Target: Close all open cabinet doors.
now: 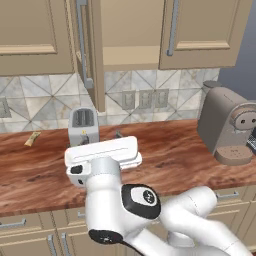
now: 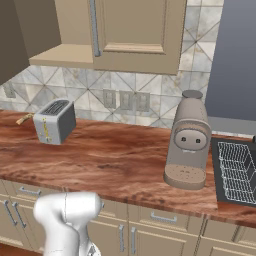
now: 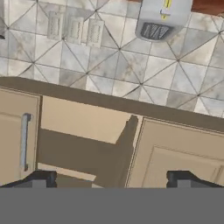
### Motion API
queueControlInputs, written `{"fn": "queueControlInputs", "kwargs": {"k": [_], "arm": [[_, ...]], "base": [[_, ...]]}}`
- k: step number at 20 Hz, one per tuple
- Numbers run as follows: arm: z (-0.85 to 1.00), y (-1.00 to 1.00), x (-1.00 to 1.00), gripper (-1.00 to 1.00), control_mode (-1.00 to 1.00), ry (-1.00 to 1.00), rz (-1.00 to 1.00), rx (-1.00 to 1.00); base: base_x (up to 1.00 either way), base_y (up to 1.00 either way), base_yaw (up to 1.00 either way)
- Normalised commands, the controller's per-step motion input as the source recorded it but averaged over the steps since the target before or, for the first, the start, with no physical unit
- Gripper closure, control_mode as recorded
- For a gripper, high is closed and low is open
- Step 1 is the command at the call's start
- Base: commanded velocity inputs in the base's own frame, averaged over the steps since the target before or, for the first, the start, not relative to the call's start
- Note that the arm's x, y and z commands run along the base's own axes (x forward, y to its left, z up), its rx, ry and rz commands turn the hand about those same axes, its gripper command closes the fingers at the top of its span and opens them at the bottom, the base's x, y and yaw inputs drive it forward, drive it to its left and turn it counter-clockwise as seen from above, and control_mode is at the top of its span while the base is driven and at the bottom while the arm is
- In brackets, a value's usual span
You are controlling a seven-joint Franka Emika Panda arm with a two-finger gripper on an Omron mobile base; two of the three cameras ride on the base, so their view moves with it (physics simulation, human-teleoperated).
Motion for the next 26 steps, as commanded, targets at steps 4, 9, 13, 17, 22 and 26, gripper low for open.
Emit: {"fn": "queueControlInputs", "kwargs": {"k": [4, 9, 13, 17, 22, 26], "arm": [[0.19, 0.86, 0.31, -1.00, -1.00, -0.20, 0.00, -0.33], [0.07, 0.78, 0.13, -1.00, -1.00, -0.19, -0.01, -0.28], [0.01, 0.62, 0.00, -1.00, -1.00, -0.17, -0.02, -0.20], [0.00, 0.44, 0.02, -1.00, -1.00, -0.09, -0.11, -0.02], [0.03, 0.29, 0.17, -1.00, -1.00, -0.08, -0.20, 0.10], [0.06, 0.31, 0.00, -1.00, -1.00, -0.16, -0.17, 0.24]], "base": [[0.00, 0.00, 0.00], [0.00, 0.00, 0.00], [0.00, 0.00, 0.00], [0.00, 0.00, 0.00], [0.00, 0.00, 0.00], [0.00, 0.00, 0.00]]}}
